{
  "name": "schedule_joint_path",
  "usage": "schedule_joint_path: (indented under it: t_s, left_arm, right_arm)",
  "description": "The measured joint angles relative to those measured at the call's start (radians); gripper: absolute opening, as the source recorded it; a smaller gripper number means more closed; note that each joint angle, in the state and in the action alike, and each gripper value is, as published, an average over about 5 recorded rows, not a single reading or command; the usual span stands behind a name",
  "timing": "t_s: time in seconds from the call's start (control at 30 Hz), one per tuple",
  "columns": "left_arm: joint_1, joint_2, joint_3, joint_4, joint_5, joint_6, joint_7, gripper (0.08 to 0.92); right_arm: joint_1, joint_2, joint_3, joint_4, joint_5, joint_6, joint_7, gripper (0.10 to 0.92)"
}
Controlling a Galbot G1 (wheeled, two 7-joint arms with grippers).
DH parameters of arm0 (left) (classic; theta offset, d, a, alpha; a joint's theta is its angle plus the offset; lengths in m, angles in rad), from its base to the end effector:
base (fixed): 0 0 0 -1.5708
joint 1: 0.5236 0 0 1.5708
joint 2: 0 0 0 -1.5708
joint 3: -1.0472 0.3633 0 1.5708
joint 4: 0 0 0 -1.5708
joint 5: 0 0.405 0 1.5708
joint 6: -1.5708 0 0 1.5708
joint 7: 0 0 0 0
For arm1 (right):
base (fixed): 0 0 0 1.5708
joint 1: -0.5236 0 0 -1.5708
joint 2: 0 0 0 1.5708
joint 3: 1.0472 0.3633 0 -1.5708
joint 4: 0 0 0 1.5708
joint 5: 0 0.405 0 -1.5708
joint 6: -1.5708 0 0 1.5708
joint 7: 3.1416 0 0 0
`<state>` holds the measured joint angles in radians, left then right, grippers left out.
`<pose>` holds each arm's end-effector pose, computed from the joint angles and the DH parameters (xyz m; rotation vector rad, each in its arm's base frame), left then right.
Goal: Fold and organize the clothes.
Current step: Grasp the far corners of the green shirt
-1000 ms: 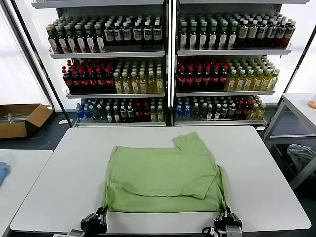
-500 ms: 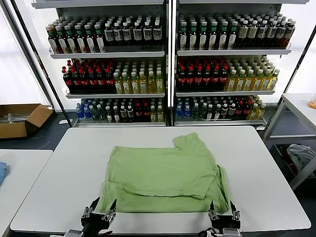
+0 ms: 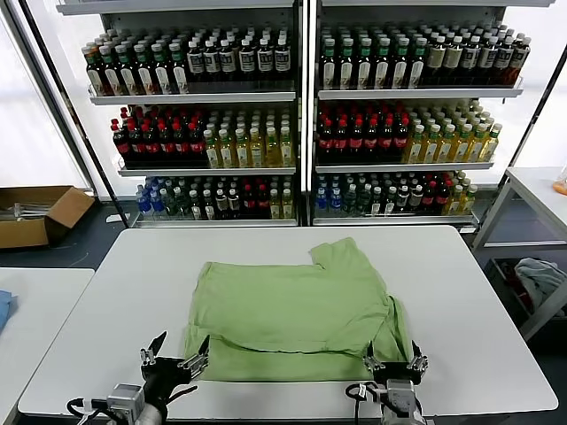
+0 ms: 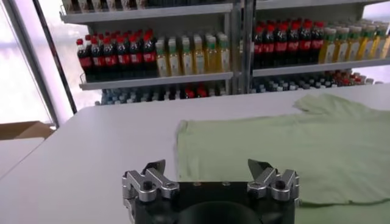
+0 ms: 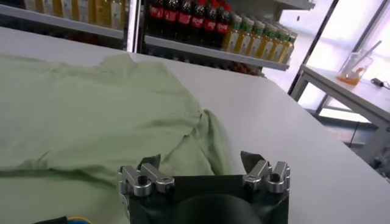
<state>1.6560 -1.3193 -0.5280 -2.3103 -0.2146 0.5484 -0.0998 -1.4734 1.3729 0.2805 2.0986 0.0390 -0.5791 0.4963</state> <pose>0.1956 0.0238 -0.2426 -0.0925 -2.7077 -0.0728 0.2378 0.0513 -0.2977 -0.2654 -2.6517 0.3165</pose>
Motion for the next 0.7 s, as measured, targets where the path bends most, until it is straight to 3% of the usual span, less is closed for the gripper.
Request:
schedule_joint_path:
  t_s: [0.7]
  left_arm:
    - [-0.188,0.061,0.026,0.135,-0.065,0.025,0.037,0.823]
  right_arm:
    - [0.307,0.052,0.0,-0.265,0.022,-0.002,-0.007,0.823]
